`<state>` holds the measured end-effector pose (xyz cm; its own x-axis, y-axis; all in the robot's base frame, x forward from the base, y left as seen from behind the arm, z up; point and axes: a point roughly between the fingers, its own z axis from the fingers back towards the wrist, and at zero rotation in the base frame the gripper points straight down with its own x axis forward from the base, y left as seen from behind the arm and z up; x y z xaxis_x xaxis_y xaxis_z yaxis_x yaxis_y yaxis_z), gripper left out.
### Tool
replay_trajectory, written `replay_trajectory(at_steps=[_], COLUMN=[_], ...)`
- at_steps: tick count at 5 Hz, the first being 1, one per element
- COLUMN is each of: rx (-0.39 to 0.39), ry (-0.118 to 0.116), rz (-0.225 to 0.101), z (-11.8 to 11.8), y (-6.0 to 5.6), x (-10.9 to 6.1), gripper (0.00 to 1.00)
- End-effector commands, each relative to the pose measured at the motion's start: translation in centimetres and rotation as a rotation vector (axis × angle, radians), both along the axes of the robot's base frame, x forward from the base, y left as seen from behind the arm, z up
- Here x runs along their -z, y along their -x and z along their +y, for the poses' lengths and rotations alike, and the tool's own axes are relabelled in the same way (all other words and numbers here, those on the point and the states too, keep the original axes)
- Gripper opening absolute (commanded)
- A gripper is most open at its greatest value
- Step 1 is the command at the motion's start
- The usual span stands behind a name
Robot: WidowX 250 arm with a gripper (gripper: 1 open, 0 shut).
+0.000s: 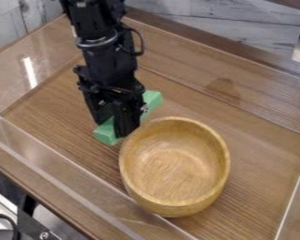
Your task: Remove the green block from inside the brown bowl and put it on the table
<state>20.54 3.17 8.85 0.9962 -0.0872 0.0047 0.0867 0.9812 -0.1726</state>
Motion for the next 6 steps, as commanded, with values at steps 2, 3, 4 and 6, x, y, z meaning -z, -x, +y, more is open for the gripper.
replay_trajectory(at_steps=[2,3,4,6], rx=[-0.002,-0.008,-0.015,-0.027], ry=[-0.009,-0.016,-0.023,-0.034], rz=[-0.020,-0.016,-0.015,-0.011], z=[0.4,0.5,0.6,0.7], y=[-0.5,-0.7,-0.8,-1.0], x=[0.0,0.3,0.4,0.5], gripper=[0.00,0.00,0.00,0.00])
